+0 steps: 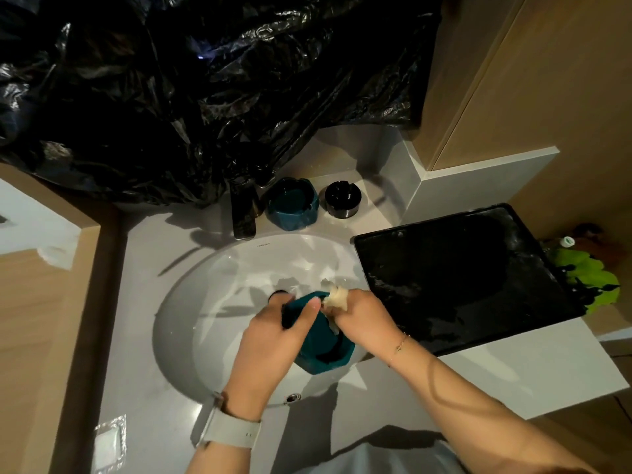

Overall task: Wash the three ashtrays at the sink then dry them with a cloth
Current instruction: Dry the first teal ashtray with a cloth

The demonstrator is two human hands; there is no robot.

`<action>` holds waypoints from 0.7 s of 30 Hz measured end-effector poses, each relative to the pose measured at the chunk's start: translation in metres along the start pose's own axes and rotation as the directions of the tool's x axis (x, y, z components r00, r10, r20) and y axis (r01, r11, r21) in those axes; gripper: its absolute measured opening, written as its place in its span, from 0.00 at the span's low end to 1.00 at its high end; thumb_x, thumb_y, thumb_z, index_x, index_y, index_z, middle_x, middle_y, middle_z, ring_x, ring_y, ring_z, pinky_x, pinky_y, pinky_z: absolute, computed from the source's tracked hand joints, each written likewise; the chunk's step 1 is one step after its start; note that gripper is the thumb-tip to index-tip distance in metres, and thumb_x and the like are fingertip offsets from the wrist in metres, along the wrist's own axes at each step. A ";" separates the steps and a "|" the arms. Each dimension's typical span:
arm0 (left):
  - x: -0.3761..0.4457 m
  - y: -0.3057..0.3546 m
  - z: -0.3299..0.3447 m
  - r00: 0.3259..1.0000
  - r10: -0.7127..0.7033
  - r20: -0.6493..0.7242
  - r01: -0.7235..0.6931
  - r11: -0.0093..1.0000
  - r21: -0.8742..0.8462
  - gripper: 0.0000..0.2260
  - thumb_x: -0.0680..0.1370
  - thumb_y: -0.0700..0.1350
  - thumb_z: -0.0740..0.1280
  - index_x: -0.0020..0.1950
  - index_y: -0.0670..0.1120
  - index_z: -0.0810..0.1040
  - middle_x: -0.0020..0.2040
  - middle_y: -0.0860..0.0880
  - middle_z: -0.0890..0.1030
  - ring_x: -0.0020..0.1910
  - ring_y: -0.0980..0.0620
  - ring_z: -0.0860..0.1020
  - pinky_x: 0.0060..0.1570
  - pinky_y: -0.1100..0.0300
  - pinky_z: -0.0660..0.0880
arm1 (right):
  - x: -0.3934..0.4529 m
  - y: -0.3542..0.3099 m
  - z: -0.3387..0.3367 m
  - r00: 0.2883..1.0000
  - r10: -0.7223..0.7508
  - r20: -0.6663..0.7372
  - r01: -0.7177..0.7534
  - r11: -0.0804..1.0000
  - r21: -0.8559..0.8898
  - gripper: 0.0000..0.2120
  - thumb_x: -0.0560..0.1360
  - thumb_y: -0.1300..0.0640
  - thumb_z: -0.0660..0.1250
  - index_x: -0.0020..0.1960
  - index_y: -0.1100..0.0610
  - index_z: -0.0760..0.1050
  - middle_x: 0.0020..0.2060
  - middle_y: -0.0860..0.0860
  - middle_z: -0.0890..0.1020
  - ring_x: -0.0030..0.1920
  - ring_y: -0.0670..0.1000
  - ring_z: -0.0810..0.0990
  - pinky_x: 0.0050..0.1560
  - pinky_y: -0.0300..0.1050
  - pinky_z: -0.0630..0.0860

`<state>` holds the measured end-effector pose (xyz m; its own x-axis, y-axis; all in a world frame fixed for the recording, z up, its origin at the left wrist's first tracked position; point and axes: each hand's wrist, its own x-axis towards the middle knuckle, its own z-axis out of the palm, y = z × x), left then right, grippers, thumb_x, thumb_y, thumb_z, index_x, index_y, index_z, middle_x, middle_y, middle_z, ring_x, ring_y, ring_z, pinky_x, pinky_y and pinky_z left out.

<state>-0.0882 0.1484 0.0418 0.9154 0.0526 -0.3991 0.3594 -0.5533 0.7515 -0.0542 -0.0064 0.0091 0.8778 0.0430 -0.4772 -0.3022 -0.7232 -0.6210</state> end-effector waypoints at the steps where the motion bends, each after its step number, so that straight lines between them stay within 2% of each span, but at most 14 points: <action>1: 0.003 0.001 -0.004 0.999 -0.010 0.051 0.009 1.000 0.005 0.16 0.77 0.64 0.62 0.60 0.57 0.72 0.48 0.56 0.81 0.49 0.56 0.79 0.43 0.64 0.72 | -0.001 -0.002 -0.002 0.998 -0.051 0.031 0.053 0.997 -0.052 0.11 0.76 0.53 0.66 0.47 0.62 0.78 0.44 0.59 0.82 0.46 0.57 0.80 0.42 0.46 0.75; 4: 0.011 0.005 -0.006 0.986 -0.045 0.162 0.043 0.999 0.017 0.13 0.78 0.64 0.61 0.60 0.62 0.74 0.53 0.54 0.81 0.53 0.52 0.79 0.52 0.58 0.75 | -0.006 -0.014 -0.004 0.989 -0.128 0.074 0.136 0.985 -0.111 0.09 0.75 0.56 0.64 0.46 0.62 0.77 0.45 0.60 0.82 0.47 0.59 0.80 0.42 0.44 0.73; 7: 0.016 0.006 0.001 0.992 -0.091 0.082 0.095 0.995 -0.040 0.10 0.80 0.60 0.62 0.57 0.60 0.77 0.54 0.53 0.81 0.54 0.51 0.78 0.56 0.56 0.75 | -0.005 -0.014 0.000 0.999 -0.025 0.032 0.027 0.998 -0.054 0.07 0.75 0.55 0.64 0.46 0.57 0.79 0.44 0.56 0.83 0.46 0.56 0.80 0.40 0.41 0.72; 9: 0.017 0.005 0.008 0.992 -0.122 -0.024 0.121 0.992 -0.040 0.13 0.80 0.59 0.61 0.61 0.56 0.77 0.55 0.51 0.80 0.55 0.48 0.78 0.57 0.55 0.75 | -0.005 -0.008 0.007 0.994 0.097 0.058 -0.101 0.993 0.058 0.07 0.75 0.57 0.63 0.49 0.56 0.79 0.44 0.55 0.81 0.46 0.55 0.80 0.39 0.41 0.74; 11: 0.017 0.004 0.016 0.983 -0.132 -0.130 0.129 0.991 -0.032 0.17 0.81 0.58 0.61 0.66 0.53 0.75 0.57 0.49 0.80 0.56 0.46 0.77 0.57 0.55 0.74 | -0.011 -0.004 0.016 0.954 0.256 0.155 -0.290 0.919 0.267 0.07 0.77 0.61 0.61 0.50 0.57 0.77 0.45 0.55 0.79 0.47 0.56 0.80 0.40 0.45 0.80; 13: 0.016 0.001 0.026 0.976 -0.116 -0.184 0.110 0.993 -0.042 0.19 0.81 0.58 0.61 0.68 0.51 0.74 0.58 0.48 0.81 0.54 0.47 0.77 0.54 0.55 0.75 | -0.019 -0.003 0.023 0.888 0.371 0.270 -0.458 0.753 0.472 0.06 0.78 0.64 0.59 0.46 0.56 0.74 0.49 0.57 0.78 0.50 0.57 0.79 0.34 0.47 0.81; 14: 0.014 0.000 0.030 0.976 -0.102 -0.191 0.098 0.995 -0.031 0.19 0.81 0.57 0.60 0.68 0.50 0.74 0.57 0.47 0.82 0.52 0.48 0.77 0.52 0.56 0.74 | -0.020 -0.001 0.025 0.871 0.395 0.292 -0.491 0.690 0.531 0.07 0.78 0.65 0.59 0.47 0.57 0.74 0.50 0.58 0.78 0.50 0.58 0.79 0.31 0.46 0.81; 15: 0.012 -0.002 0.033 0.978 -0.080 -0.192 0.081 0.997 -0.002 0.19 0.82 0.57 0.59 0.68 0.51 0.74 0.56 0.47 0.82 0.50 0.50 0.76 0.49 0.57 0.72 | -0.018 0.002 0.027 0.867 0.406 0.288 -0.497 0.674 0.546 0.07 0.78 0.64 0.59 0.50 0.58 0.75 0.52 0.59 0.79 0.50 0.58 0.79 0.33 0.46 0.82; 17: 0.006 -0.005 0.036 0.979 -0.037 -0.200 0.050 0.997 0.063 0.18 0.82 0.57 0.57 0.67 0.51 0.73 0.53 0.49 0.82 0.47 0.52 0.74 0.45 0.60 0.68 | -0.011 0.009 0.027 0.910 0.381 0.162 -0.413 0.811 0.414 0.09 0.77 0.59 0.62 0.54 0.60 0.78 0.52 0.59 0.82 0.50 0.57 0.80 0.44 0.47 0.81; 19: 0.001 -0.007 0.036 0.977 -0.014 -0.214 0.037 0.994 0.103 0.17 0.82 0.58 0.57 0.67 0.52 0.73 0.51 0.49 0.81 0.45 0.52 0.74 0.44 0.60 0.67 | -0.007 0.008 0.017 0.961 0.275 0.037 -0.278 0.954 0.116 0.13 0.76 0.50 0.64 0.52 0.59 0.79 0.47 0.56 0.82 0.46 0.55 0.80 0.42 0.43 0.75; 20: 0.000 -0.008 0.035 0.976 -0.007 -0.218 0.033 0.993 0.114 0.17 0.82 0.58 0.57 0.66 0.52 0.73 0.51 0.49 0.81 0.45 0.52 0.73 0.43 0.60 0.67 | -0.006 0.005 0.013 0.975 0.220 0.012 -0.219 0.975 -0.029 0.16 0.76 0.47 0.64 0.51 0.59 0.79 0.46 0.56 0.82 0.47 0.56 0.80 0.41 0.42 0.73; 21: 0.000 -0.009 0.034 0.975 -0.003 -0.222 0.030 0.993 0.116 0.17 0.81 0.58 0.57 0.66 0.53 0.73 0.50 0.49 0.81 0.44 0.52 0.74 0.43 0.60 0.67 | -0.006 0.003 0.011 0.983 0.182 0.005 -0.180 0.978 -0.101 0.17 0.76 0.46 0.63 0.51 0.60 0.78 0.47 0.56 0.81 0.49 0.57 0.80 0.40 0.41 0.71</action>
<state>-0.0980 0.1252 0.0168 0.9317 0.2372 -0.2751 0.3628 -0.6441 0.6734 -0.0641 -0.0011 0.0033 0.8062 -0.0858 -0.5854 -0.4164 -0.7851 -0.4585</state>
